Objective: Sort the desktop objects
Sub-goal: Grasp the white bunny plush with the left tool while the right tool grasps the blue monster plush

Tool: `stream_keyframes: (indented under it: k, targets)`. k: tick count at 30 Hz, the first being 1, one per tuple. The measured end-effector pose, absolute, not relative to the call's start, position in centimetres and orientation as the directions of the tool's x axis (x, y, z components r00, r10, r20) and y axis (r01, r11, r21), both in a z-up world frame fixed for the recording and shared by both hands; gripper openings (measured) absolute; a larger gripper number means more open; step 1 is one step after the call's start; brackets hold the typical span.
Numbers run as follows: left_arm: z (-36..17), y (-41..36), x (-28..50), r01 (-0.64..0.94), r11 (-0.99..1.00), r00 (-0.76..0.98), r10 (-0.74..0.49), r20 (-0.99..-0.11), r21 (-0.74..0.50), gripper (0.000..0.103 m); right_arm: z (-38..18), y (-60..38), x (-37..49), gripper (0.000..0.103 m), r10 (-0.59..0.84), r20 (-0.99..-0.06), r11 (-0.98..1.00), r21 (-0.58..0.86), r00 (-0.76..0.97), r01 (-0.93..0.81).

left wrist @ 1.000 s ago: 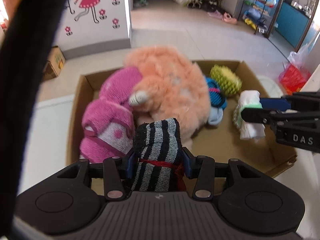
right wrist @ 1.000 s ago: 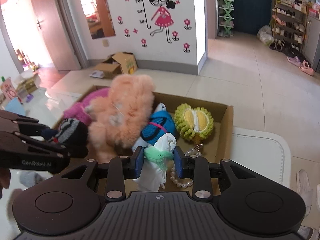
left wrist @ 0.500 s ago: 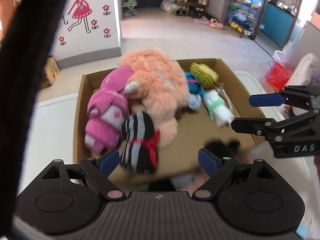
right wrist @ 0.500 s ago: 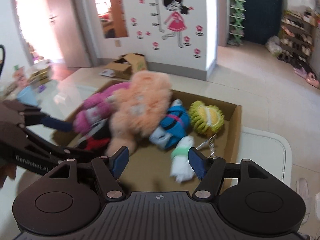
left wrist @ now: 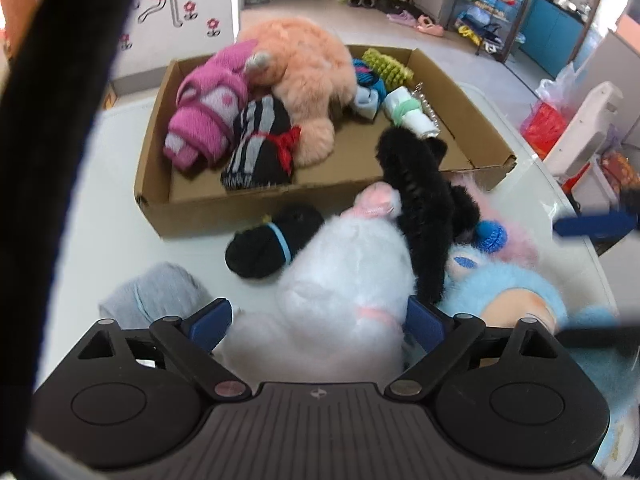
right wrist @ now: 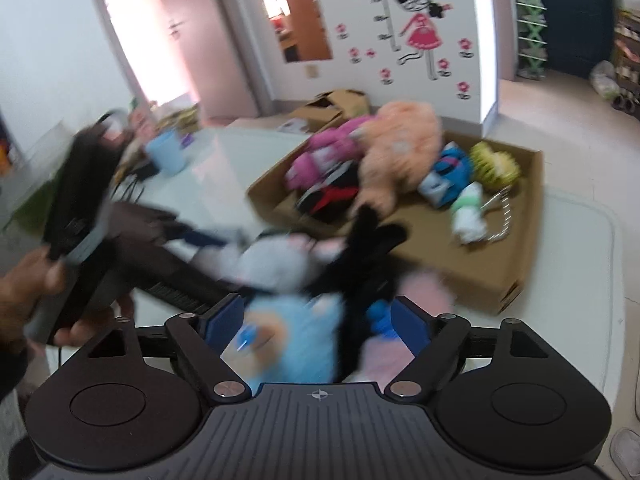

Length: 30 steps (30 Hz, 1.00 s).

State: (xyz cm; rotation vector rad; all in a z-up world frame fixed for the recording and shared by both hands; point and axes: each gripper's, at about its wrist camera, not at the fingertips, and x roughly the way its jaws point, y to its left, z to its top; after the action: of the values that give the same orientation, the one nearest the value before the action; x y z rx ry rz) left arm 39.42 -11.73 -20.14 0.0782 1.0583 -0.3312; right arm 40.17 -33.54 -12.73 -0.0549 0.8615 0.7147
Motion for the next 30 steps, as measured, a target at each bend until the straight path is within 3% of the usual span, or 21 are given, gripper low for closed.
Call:
stream_keyframes:
  k: [6, 10, 14, 17, 18, 19, 23, 30]
  targets:
    - [-20.3, -10.4, 38.9, 0.233, 0.956, 0.427, -0.264, -0.865, -0.176, 0.085, -14.9, -30.8, 38.2, 0.086, 0.504, -0.760, 0.767, 0.173, 0.412, -0.618]
    - [-20.2, -10.0, 37.7, 0.213, 0.960, 0.431, -0.260, -0.864, -0.182, 0.072, -15.0, -30.9, 36.9, 0.076, 0.516, -0.748, 0.764, 0.182, 0.417, -0.619]
    - [-19.9, -10.4, 35.9, 0.227, 0.961, 0.440, -0.244, -0.864, -0.156, 0.056, -14.2, -31.6, 35.5, 0.072, 0.527, -0.731, 0.764, 0.184, 0.433, -0.619]
    - [-19.4, -10.4, 34.2, 0.235, 0.959, 0.449, -0.251, -0.858, -0.157, 0.047, -13.2, -32.8, 34.6, 0.057, 0.544, -0.711, 0.766, 0.203, 0.446, -0.610]
    - [-19.2, -10.2, 33.6, 0.231, 0.959, 0.450, -0.258, -0.855, -0.167, 0.045, -12.8, -33.3, 34.2, 0.044, 0.551, -0.703, 0.768, 0.214, 0.451, -0.604]
    - [-19.0, -10.0, 33.1, 0.228, 0.958, 0.454, -0.265, -0.851, -0.176, 0.043, -12.4, -33.7, 34.1, 0.041, 0.561, -0.694, 0.767, 0.231, 0.451, -0.599]
    - [-19.6, -10.1, 32.9, 0.219, 0.964, 0.448, -0.238, -0.862, -0.153, 0.048, -12.6, -34.1, 34.4, 0.047, 0.568, -0.704, 0.764, 0.261, 0.425, -0.590]
    - [-20.9, -11.5, 34.1, 0.221, 0.973, 0.438, -0.163, -0.884, -0.070, 0.055, -15.1, -32.6, 36.0, 0.068, 0.560, -0.736, 0.774, 0.304, 0.379, -0.555]
